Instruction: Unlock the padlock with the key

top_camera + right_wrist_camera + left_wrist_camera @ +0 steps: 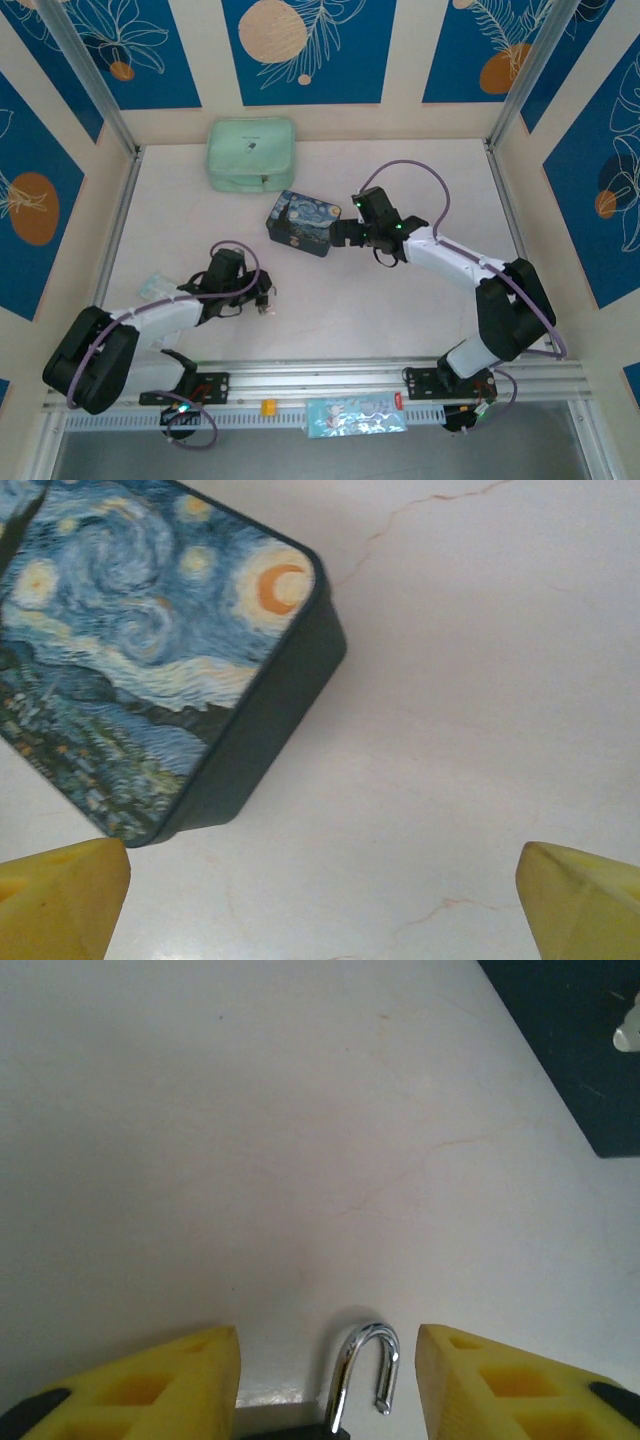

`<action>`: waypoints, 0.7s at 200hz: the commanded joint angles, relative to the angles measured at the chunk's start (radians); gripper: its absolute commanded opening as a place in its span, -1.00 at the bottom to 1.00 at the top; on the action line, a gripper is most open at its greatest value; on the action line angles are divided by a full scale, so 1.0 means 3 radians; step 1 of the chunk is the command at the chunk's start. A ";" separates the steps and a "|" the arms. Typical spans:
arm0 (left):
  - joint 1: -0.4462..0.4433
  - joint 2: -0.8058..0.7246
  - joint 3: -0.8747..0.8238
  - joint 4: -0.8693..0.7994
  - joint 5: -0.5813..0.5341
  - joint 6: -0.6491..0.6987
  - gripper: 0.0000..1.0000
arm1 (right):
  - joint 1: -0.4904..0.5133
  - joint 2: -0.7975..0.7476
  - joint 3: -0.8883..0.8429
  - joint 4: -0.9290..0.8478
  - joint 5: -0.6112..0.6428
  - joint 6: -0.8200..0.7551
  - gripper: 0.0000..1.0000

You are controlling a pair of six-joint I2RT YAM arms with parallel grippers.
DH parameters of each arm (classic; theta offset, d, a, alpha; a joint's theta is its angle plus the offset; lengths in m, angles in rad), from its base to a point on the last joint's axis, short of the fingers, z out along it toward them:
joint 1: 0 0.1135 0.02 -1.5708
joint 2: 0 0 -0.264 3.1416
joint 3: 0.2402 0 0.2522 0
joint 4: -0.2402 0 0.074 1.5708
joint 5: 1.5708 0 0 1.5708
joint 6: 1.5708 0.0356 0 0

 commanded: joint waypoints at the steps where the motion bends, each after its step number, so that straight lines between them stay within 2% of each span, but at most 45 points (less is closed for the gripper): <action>1: 0.0028 -0.0173 0.0146 -0.0160 -0.0206 0.0118 0.16 | -0.0112 -0.0118 -0.0068 0.0056 0.0110 -0.0073 0.98; 31: 0.0190 -0.0436 0.0323 -0.0390 -0.0497 0.0445 0.44 | -0.0385 -0.0204 -0.0159 0.0070 0.0160 -0.0224 0.99; 51: 0.0365 -0.0553 0.0526 -0.0473 -0.0763 0.0780 0.71 | -0.0639 -0.0269 -0.0277 0.0160 0.0233 -0.0365 0.99; 61: 0.0441 -0.0582 0.0647 -0.0470 -0.0903 0.1000 0.75 | -0.0797 -0.0297 -0.0349 0.0224 0.0246 -0.0394 0.98; 83: 0.0518 -0.0522 0.0883 -0.0396 -0.1431 0.1508 0.99 | -0.1167 -0.0341 -0.0545 0.0441 0.0182 -0.0430 0.99; 111: 0.0583 -0.0286 0.1039 -0.0187 -0.2119 0.2050 0.99 | -0.1543 -0.0355 -0.0789 0.0790 0.0126 -0.0538 0.99; 140: 0.0603 -0.0090 0.0925 0.0153 -0.2388 0.2590 0.99 | -0.1800 -0.0329 -0.1127 0.1418 -0.0046 -0.0662 0.99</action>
